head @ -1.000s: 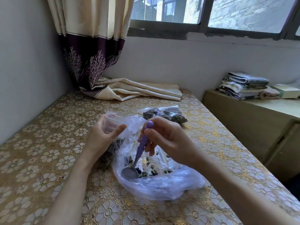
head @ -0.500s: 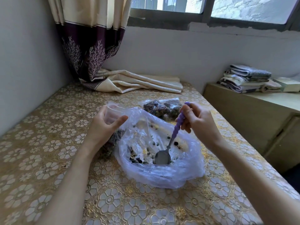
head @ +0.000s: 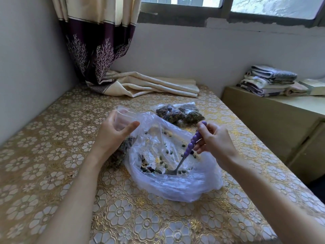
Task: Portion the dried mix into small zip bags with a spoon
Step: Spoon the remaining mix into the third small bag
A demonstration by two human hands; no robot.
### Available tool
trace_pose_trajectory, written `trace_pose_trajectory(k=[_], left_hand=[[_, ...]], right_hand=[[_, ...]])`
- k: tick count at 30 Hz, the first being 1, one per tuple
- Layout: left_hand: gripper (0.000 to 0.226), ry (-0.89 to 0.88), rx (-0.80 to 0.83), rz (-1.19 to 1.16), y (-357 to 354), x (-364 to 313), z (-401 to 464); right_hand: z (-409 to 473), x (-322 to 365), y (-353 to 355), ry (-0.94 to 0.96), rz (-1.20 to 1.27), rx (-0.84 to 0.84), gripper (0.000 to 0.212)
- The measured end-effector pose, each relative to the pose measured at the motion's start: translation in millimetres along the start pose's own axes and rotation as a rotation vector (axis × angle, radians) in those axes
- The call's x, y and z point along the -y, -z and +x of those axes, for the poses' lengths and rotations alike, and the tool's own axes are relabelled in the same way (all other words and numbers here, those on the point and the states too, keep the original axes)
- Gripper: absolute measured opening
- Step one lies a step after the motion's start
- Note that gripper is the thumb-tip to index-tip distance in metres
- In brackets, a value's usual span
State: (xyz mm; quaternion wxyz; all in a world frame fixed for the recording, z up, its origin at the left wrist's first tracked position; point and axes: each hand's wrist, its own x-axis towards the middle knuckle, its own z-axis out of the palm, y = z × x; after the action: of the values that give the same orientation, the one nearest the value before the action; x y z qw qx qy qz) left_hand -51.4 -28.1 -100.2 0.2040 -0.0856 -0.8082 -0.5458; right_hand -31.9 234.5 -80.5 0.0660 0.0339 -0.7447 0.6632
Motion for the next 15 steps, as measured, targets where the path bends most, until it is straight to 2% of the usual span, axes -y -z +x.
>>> trace_pose_trajectory(k=[4,8,12,15], left_hand=[[0.065,0.001,-0.005,-0.012,-2,1,0],[0.066,0.004,-0.005,-0.014,-2,1,0],[0.075,-0.001,0.005,-0.035,-1,-1,-1],[0.071,-0.010,0.002,-0.029,-1,-3,-1]], right_hand=[[4,2,-5,-0.141,0.072,0.012,0.024],[13,10,-8,-0.251,0.101,0.057,0.027],[19,14,-10,-0.296,0.096,0.095,0.029],[21,14,-10,-0.282,0.065,0.125,0.028]])
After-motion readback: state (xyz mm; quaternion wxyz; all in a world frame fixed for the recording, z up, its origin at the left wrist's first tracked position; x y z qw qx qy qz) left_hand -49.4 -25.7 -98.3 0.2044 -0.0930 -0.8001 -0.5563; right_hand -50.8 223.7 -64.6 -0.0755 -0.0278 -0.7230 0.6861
